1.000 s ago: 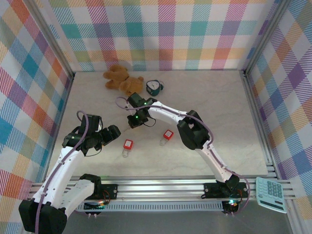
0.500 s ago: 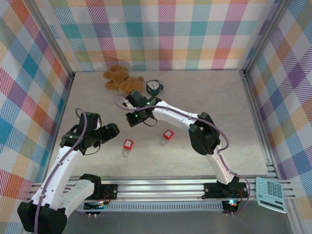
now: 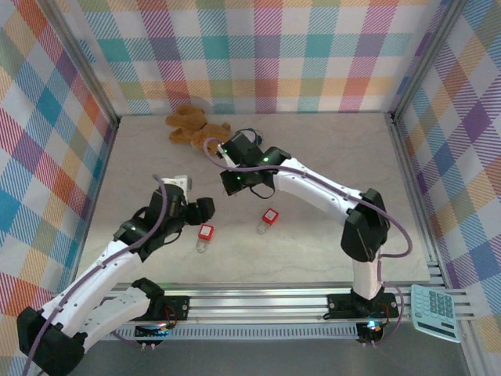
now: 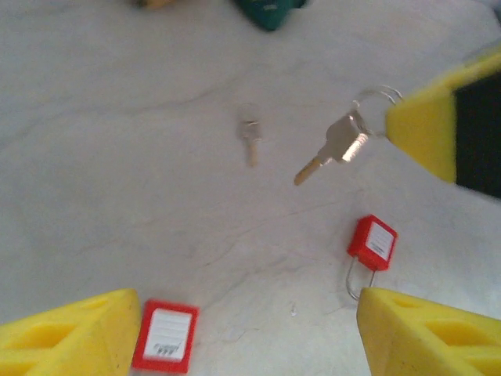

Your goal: Unlock with the key

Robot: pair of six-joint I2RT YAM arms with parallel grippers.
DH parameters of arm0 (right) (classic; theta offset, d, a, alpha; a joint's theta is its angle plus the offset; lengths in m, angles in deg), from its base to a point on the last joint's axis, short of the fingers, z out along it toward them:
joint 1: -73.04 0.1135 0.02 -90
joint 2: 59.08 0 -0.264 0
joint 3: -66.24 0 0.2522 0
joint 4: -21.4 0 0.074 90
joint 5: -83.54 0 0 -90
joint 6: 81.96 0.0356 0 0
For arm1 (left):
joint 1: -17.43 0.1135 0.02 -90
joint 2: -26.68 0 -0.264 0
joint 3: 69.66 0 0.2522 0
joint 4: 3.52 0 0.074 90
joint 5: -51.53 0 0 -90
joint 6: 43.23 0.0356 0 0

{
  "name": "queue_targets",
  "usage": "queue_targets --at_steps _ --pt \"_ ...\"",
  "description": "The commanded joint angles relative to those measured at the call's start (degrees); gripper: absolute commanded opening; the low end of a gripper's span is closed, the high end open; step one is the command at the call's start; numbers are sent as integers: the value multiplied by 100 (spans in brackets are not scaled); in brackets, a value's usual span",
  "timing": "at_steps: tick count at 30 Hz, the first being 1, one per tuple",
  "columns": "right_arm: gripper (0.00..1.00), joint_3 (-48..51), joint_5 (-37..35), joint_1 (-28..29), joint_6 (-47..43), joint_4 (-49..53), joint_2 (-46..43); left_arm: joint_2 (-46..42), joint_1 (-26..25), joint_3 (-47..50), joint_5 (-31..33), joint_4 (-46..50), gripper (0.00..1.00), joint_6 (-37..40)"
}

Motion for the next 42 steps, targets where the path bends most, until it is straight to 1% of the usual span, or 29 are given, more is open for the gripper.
queue_targets --at_steps 1,5,7,9,11,14,18,22,24,29,34,42 --pt "0 244 -183 -107 175 280 -495 68 -463 390 475 -1776 73 1260" --pt "0 564 -162 -227 311 472 -954 340 -506 886 -132 -3047 73 2260" --pt "0 714 -154 -282 392 572 -1196 436 -515 1214 -364 -3874 72 2688" --pt "0 845 -127 -319 481 653 -1416 543 -510 1428 -529 -4614 72 2910" --pt "0 978 -21 -328 568 662 -1641 777 -506 1468 -970 -5094 71 3110" --pt "0 1143 158 -341 701 652 -1964 1305 -592 1326 -1492 -5528 67 3286" --pt "0 1245 358 -337 977 654 -2252 1762 -845 1347 -1455 -6435 65 3429" --pt "0 1338 517 -333 1207 568 -2421 2090 -1134 1340 -1214 -6991 59 3750" --pt "0 1352 619 -337 1308 551 -2444 2239 -1189 1390 -1008 -7421 59 3787" --pt "0 1492 818 -324 1508 399 -2521 2475 -1224 1431 -764 -7949 58 3816" --pt "0 1532 875 -328 1578 357 -2560 2521 -1225 1428 -803 -8018 51 3777" --pt "0 1514 866 -328 1666 300 -2647 2587 -1223 1443 -912 -8049 42 3691"
